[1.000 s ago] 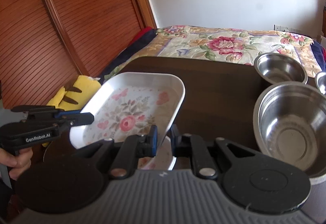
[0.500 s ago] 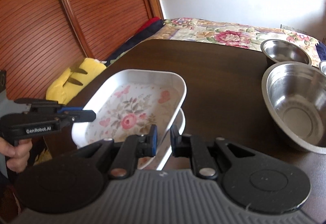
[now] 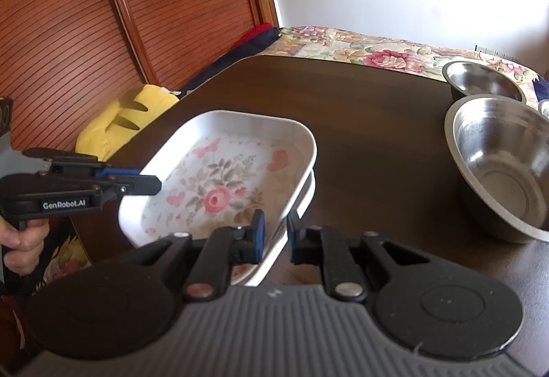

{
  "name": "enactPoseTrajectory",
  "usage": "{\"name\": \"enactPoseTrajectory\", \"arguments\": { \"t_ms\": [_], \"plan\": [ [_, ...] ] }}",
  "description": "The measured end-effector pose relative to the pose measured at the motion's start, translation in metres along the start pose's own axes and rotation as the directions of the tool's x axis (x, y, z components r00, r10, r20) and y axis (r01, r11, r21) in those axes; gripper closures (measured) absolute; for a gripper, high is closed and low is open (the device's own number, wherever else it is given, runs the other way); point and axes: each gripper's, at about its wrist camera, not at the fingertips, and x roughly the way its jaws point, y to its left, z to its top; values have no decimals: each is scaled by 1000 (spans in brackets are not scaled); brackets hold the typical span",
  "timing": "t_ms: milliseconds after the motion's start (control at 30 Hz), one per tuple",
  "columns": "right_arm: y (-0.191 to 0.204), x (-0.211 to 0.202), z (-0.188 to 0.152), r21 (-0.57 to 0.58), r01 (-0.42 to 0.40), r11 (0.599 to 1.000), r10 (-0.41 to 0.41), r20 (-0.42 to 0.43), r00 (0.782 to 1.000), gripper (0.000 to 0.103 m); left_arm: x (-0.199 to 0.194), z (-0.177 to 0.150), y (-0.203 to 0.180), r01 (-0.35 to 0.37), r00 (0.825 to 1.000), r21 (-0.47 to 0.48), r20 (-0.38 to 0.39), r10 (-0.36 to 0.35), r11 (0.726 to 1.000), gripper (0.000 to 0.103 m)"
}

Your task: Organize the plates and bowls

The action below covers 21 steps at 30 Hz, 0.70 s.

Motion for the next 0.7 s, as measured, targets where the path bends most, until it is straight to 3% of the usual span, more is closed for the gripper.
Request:
{"name": "enactPoseTrajectory", "arguments": {
  "t_ms": [333, 700],
  "plan": [
    [2, 1, 3, -3, -7, 1000, 6, -5, 1000, 84, 1, 3, 0, -16, 1000, -5, 9, 16, 1000, 91],
    [-12, -23, 1, -9, 37, 999, -36, 90, 995, 84, -2, 19, -12, -4, 998, 4, 66, 4, 1000, 83]
  ]
}}
